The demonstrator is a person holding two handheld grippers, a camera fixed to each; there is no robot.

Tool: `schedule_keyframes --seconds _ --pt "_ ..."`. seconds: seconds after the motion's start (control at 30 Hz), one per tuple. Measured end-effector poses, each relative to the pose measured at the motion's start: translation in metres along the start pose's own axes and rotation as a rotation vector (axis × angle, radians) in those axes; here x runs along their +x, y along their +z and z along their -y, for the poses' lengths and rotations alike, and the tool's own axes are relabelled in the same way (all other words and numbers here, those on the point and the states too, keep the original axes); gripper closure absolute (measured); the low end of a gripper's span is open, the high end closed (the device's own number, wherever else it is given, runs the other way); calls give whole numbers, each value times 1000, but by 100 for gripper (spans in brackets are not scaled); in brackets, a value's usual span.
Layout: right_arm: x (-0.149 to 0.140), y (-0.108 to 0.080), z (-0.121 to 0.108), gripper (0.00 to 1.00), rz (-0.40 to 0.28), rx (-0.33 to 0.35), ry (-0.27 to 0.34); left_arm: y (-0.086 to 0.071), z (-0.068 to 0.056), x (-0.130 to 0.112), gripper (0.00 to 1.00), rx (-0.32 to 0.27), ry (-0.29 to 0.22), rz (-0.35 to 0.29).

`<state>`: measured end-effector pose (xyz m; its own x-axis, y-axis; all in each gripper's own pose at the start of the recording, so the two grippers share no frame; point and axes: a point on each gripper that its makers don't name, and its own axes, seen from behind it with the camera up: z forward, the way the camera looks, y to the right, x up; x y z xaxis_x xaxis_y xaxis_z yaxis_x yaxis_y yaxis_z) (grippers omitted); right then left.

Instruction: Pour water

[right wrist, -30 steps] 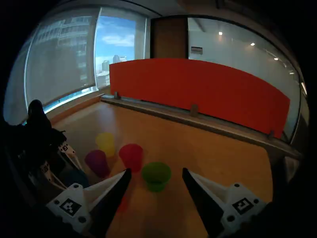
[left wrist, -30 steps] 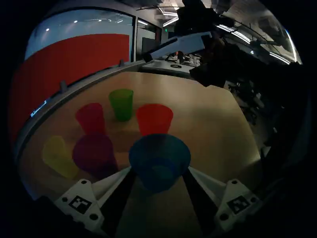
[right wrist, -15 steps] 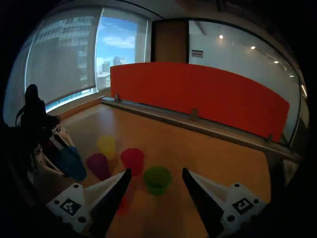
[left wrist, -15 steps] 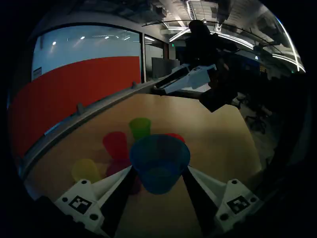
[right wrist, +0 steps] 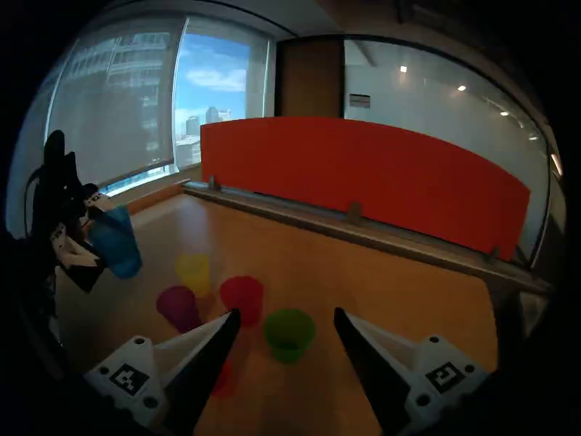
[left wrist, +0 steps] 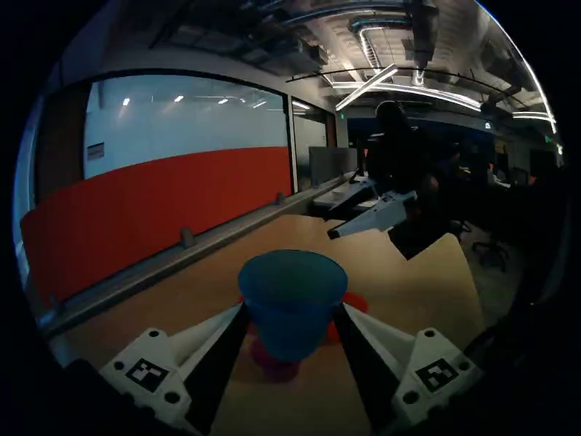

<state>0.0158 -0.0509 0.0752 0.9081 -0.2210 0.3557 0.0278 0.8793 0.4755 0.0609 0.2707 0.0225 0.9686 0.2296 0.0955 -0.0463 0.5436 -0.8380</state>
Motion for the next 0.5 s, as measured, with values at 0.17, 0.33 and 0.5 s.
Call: schedule_keyframes --seconds 0.17,0.33,0.5 --pt "1 2 1 1 -4 0 3 -12 15 20 19 43 -20 -41" --pt "-1 4 1 1 -6 1 3 -25 29 38 19 80 -28 -71" --pt "-3 6 3 1 -5 2 -1 -37 41 56 19 122 -25 -104"
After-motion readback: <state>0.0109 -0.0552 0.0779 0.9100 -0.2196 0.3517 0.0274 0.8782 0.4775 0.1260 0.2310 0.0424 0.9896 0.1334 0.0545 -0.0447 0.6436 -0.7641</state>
